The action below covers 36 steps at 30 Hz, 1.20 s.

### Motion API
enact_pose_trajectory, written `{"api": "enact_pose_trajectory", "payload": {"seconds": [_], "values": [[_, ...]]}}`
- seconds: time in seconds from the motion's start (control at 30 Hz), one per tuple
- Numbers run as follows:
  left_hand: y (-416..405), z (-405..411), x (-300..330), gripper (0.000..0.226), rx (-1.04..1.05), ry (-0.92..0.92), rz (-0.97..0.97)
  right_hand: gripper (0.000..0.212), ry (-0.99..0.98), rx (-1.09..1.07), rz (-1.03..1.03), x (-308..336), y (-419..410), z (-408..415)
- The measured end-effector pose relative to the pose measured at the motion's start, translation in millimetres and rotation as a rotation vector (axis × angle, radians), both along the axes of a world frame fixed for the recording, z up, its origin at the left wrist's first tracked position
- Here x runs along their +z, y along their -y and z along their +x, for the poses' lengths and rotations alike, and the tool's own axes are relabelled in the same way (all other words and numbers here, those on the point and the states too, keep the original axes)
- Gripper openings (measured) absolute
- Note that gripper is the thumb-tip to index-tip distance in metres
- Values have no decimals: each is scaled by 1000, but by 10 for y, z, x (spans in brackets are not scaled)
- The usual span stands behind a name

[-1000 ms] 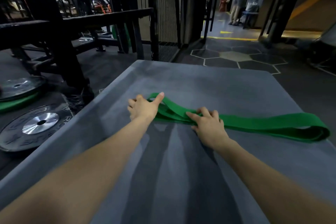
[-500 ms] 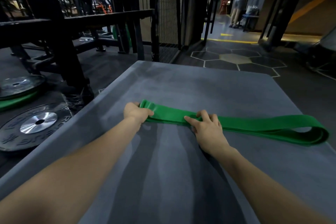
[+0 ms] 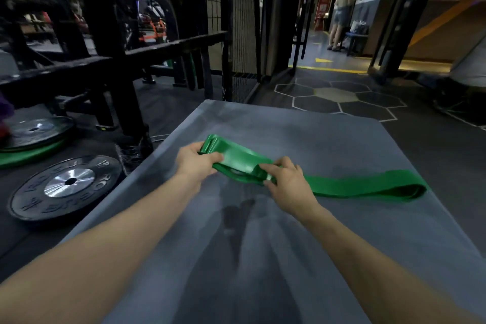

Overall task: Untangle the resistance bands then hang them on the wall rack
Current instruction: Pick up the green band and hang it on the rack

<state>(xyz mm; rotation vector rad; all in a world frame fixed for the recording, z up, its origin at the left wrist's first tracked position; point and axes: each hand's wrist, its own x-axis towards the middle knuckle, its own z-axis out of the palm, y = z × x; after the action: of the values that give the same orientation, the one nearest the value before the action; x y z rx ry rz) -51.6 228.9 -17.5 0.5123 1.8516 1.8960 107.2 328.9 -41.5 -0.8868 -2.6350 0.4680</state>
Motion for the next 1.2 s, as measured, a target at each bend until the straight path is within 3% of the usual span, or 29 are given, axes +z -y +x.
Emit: {"api": "enact_pose_trajectory", "payload": {"seconds": [0.23,0.4,0.57,0.83,0.97,1.1,1.2], "values": [[973,219,190,22,5,114,-58,58,-112,209,-117,378,1040,-214],[1524,254,119,30,94,267,-34,55,-33,303,-142,348,1498,-275],[1957,278,-141,40,148,433,-152,62,96,421,-174,146,1871,-369],[2057,263,-293,46,126,405,-176,67,121,424,-164,-51,1892,-482],[2086,244,-347,37,135,402,-220,72,137,449,-127,-190,1984,-468],[2024,265,-234,21,72,365,-188,64,29,373,-48,-156,2005,-420],[1942,273,-90,30,32,256,-170,57,-59,286,4,-67,2018,-391]]}}
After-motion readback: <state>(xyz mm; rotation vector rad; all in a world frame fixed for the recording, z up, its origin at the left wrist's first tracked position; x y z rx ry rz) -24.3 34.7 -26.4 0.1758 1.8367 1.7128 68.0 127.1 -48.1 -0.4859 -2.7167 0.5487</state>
